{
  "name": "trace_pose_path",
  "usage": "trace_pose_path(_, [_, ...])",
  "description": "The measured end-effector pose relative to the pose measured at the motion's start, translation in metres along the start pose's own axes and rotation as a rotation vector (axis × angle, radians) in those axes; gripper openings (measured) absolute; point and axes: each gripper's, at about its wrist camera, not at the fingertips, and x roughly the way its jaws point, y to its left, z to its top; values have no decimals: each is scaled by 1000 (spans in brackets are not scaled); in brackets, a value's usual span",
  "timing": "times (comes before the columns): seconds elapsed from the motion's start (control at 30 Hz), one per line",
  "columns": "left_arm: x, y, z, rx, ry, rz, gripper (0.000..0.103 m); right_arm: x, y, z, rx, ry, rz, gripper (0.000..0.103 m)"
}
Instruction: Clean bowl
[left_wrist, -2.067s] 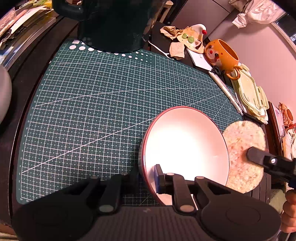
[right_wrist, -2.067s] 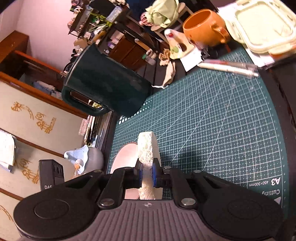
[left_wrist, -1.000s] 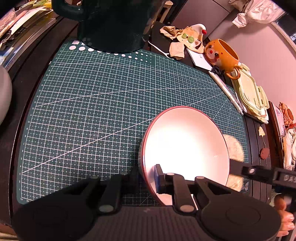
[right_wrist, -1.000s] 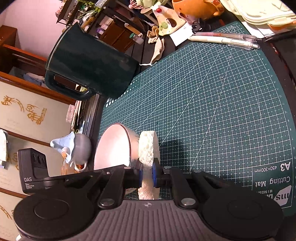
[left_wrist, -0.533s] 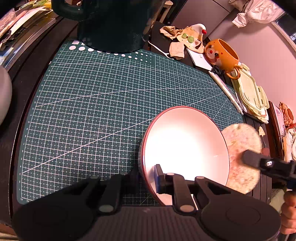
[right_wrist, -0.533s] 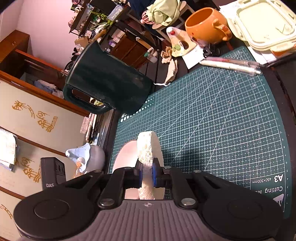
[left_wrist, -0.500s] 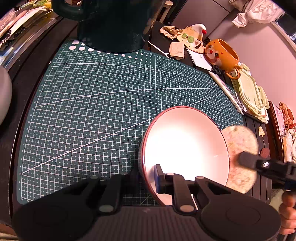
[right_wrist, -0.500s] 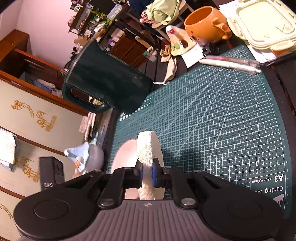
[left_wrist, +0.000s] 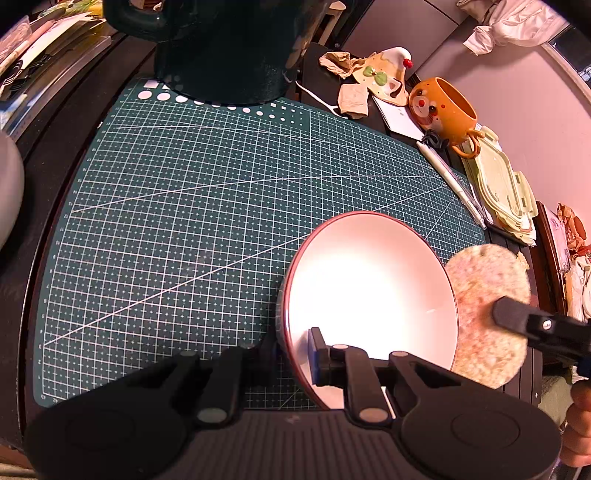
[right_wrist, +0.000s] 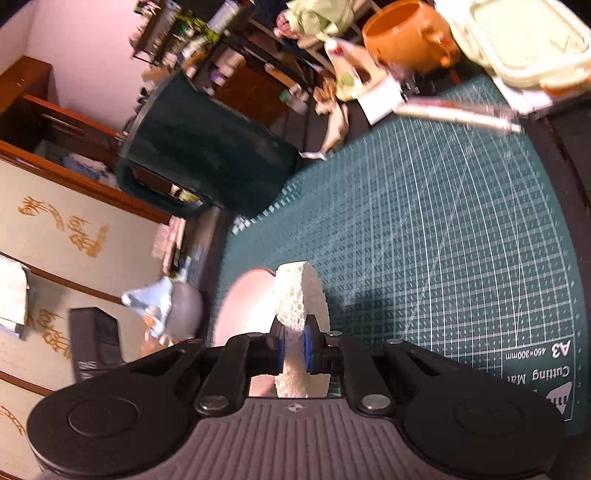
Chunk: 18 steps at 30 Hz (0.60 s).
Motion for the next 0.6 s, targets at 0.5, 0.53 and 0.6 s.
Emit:
trace_pose_path(0.5, [0,-1,0,2,1,2,15,27,-14,-7,33,74,-50,10])
trace_pose_path(0.53, [-1,-1,0,2,1,2,15,30,-15,-8,34,84,-56,10])
trace_pose_path(0.6, [-1,-1,0,1,0,1,15,33,-16,-10,36,95,-64,10])
